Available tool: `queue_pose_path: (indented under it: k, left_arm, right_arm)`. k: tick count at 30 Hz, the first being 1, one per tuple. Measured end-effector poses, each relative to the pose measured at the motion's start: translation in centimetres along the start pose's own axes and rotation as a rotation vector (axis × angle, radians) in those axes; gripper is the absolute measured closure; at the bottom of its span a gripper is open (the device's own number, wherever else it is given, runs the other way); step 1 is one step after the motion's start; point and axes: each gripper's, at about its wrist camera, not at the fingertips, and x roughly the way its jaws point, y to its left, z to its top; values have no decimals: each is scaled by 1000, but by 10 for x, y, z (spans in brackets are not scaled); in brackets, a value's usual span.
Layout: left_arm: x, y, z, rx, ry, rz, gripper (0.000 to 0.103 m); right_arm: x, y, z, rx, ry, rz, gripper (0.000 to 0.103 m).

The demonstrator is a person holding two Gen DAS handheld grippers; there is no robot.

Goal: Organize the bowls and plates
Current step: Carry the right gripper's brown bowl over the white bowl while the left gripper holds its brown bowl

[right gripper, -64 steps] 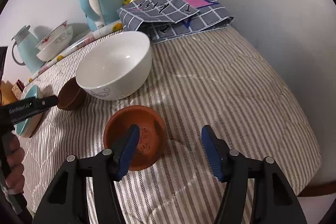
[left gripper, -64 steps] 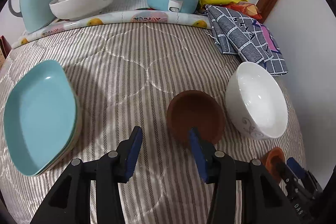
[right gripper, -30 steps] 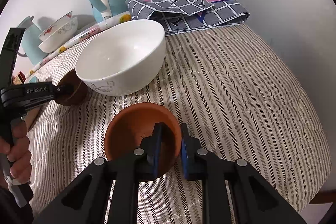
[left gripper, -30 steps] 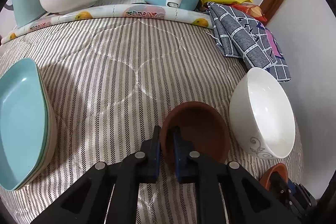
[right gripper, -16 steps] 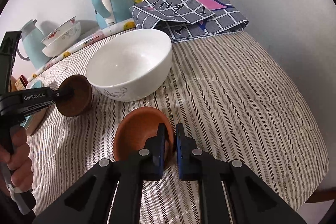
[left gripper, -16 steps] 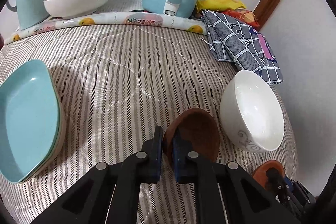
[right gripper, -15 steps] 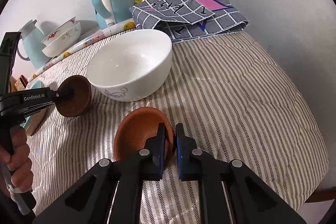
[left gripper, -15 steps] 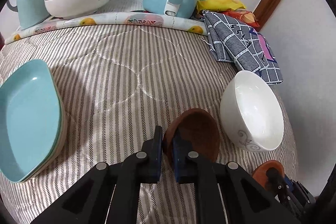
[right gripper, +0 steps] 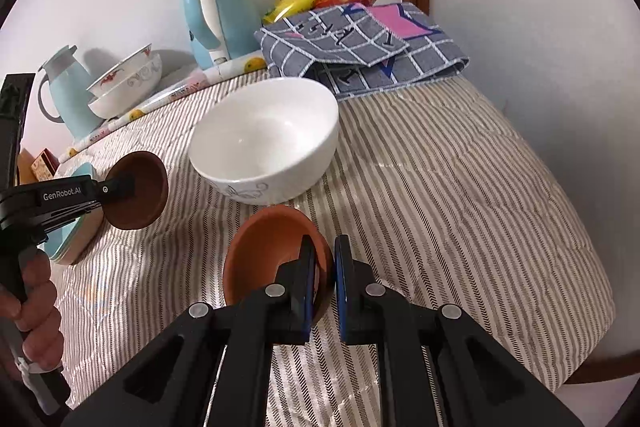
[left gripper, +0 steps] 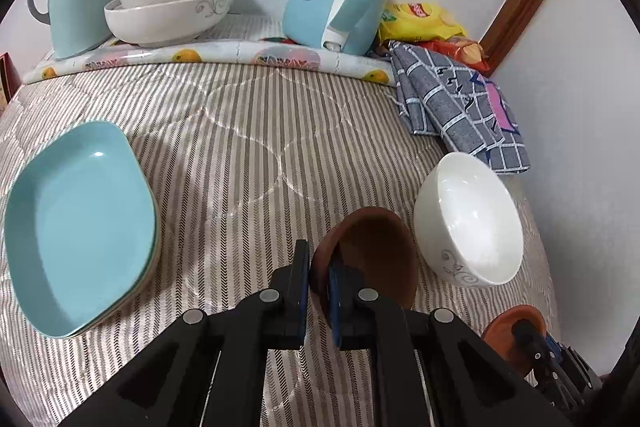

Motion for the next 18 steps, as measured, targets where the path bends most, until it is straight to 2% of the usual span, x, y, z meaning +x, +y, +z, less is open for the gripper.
queue_pose_path:
  k: [9,18]
  left_arm:
    - [-26,2,9,8,-42,-9,94]
    - [-55,13,22,14,-103,-1,94]
  right_arm:
    - [-24,8,10,2,-38,6,94]
    - [-35,19,32,-9,-65,-28,94]
